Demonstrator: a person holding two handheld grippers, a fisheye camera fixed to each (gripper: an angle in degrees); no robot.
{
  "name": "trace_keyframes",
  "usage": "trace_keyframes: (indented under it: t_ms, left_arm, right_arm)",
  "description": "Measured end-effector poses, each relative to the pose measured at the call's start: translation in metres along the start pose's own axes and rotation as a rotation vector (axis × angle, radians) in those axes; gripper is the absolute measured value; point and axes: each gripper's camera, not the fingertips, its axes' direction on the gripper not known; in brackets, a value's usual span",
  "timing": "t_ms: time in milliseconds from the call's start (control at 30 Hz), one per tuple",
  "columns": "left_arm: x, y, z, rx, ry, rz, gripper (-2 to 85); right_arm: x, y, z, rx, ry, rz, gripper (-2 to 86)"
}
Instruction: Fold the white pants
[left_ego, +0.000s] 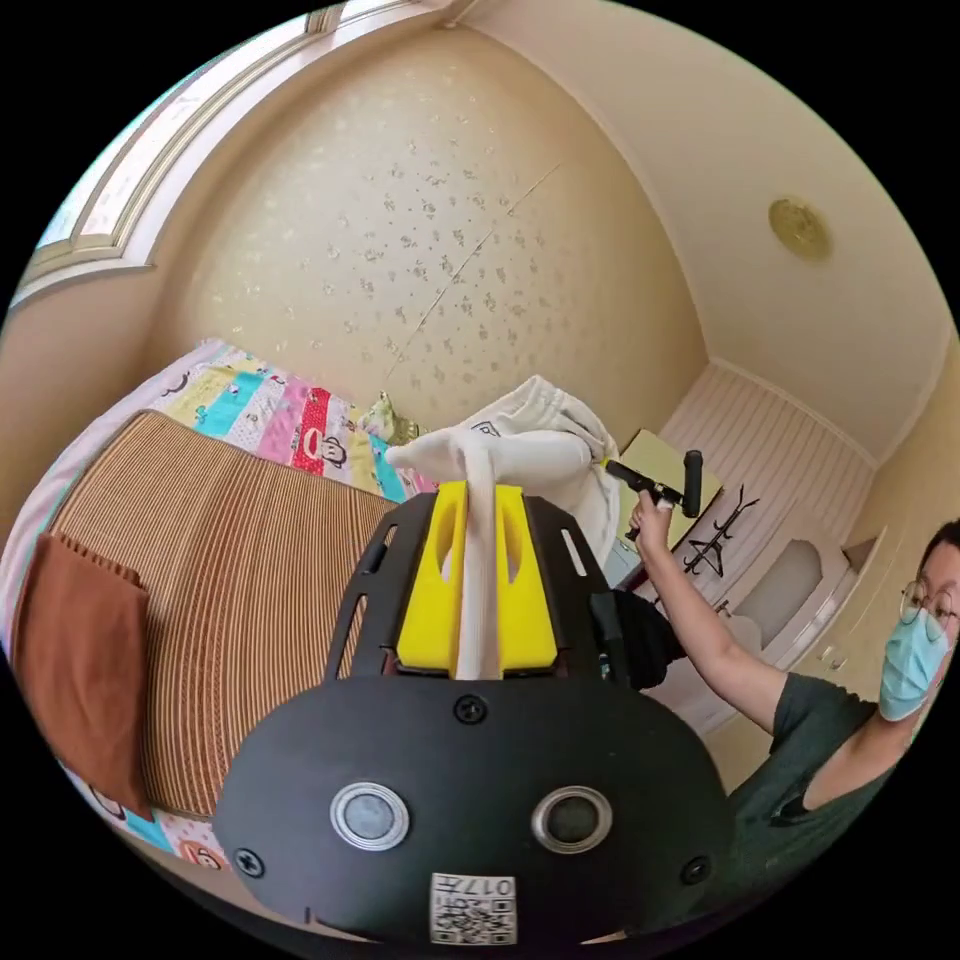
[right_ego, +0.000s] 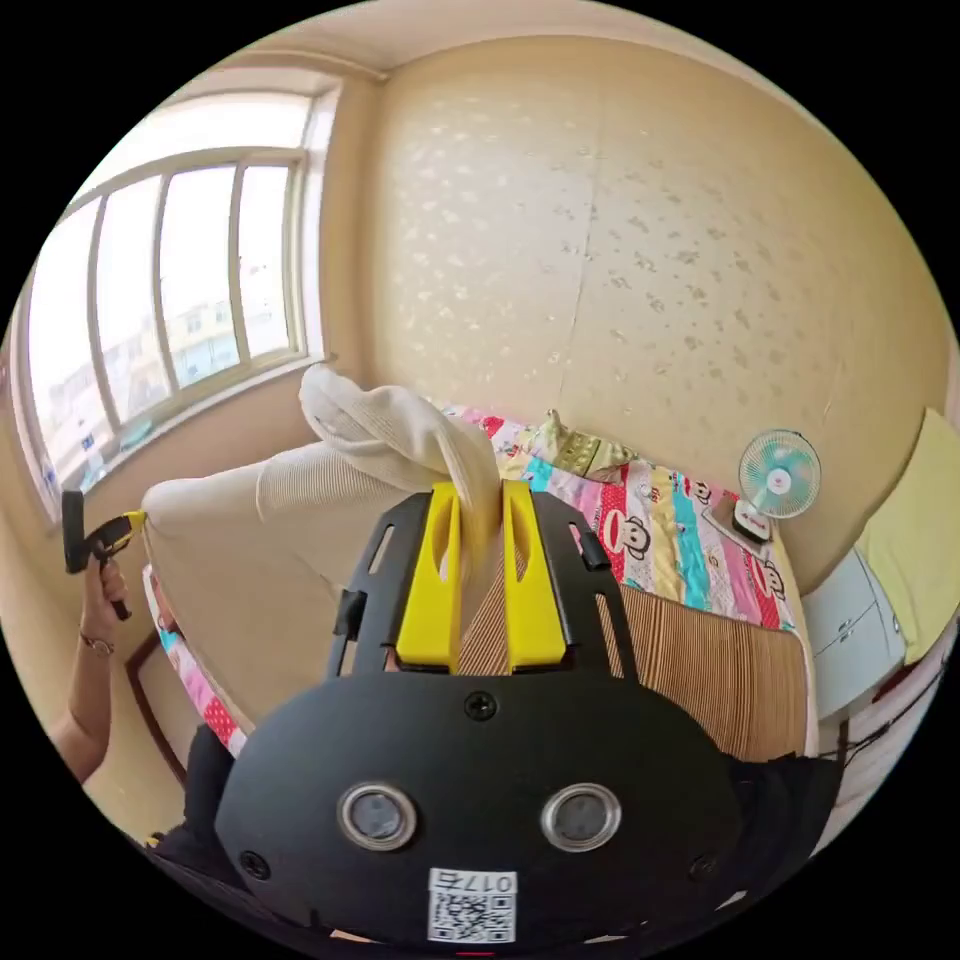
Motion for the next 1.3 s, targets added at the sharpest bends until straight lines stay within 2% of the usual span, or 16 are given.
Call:
trace_keyframes:
  t_ms: [67, 133, 233, 300, 400, 533, 633, 800, 867, 933, 1000, 1067, 1133, 1167, 1233, 1300]
  left_arm:
    - [-0.013, -0.031, 0.016, 0.058, -0.108, -0.094, 6.9]
    - [-0.019, -0.047, 0.051, -0.016, -0.130, -0.097, 10.0]
    - [-0.014, -0.022, 0.134, -0.269, -0.080, 0.006, 12.7]
    - [-0.010, 0.045, 0.207, -0.513, -0.115, 0.107, 13.2]
    - [-0.023, 0.152, 0.285, -0.784, -0.154, 0.129, 13.7]
    - [-0.033, 0.240, 0.322, -0.835, -0.250, 0.082, 14.9]
    - [-0.064, 0.278, 0.325, -0.777, -0.267, -0.170, 15.9]
    - [-0.099, 0.308, 0.316, -0.705, -0.196, -0.356, 15.8]
    - [-0.109, 0.307, 0.314, -0.704, -0.169, -0.372, 15.8]
    - [-0.123, 0.307, 0.315, -0.706, -0.146, -0.411, 16.1]
    - [-0.141, 0.307, 0.326, -0.719, -0.099, -0.439, 15.7]
    - [-0.152, 0.304, 0.338, -0.767, -0.079, -0.417, 12.4]
    - [-0.158, 0.299, 0.345, -0.850, -0.105, -0.375, 6.1]
    - [-0.156, 0.297, 0.346, -0.895, -0.038, -0.325, 3.7]
    - [-0.149, 0.298, 0.338, -0.937, 0.149, -0.287, 2.9]
    - [-0.147, 0.307, 0.299, -0.869, 0.491, -0.379, 2.6]
  right_arm:
    - [0.098, -0.029, 0.010, -0.181, 0.072, 0.264, 14.6]
    - [0.162, -0.023, 0.033, -0.358, 0.098, 0.417, 19.4]
    - [0.222, 0.033, 0.057, -0.410, 0.010, 0.447, 21.3]
    - [0.243, 0.083, 0.073, -0.415, -0.036, 0.455, 20.4]
    - [0.254, 0.175, 0.118, -0.506, -0.280, 0.404, 19.2]
    - [0.238, 0.288, 0.175, -0.583, -0.500, 0.395, 20.7]
    - [0.205, 0.320, 0.199, -0.576, -0.594, 0.333, 20.5]
    - [0.164, 0.325, 0.234, -0.885, -0.599, 0.194, 4.6]
    - [0.171, 0.317, 0.194, -0.706, -1.025, 0.187, 3.4]
    - [0.201, 0.327, 0.144, -0.439, -1.274, 0.291, 2.8]
    - [0.235, 0.358, 0.095, -0.216, -1.362, 0.419, 2.3]
    - [0.271, 0.419, 0.033, -0.068, -1.276, 0.501, 1.8]
    - [0.289, 0.469, -0.003, -0.144, -1.041, 0.549, 1.6]
    - [0.299, 0.501, -0.023, -0.222, -0.884, 0.615, 1.5]
    - [0.311, 0.542, -0.051, -0.289, -0.783, 0.682, 1.3]
    - [0.320, 0.567, -0.076, -0.312, -0.763, 0.716, 1.0]
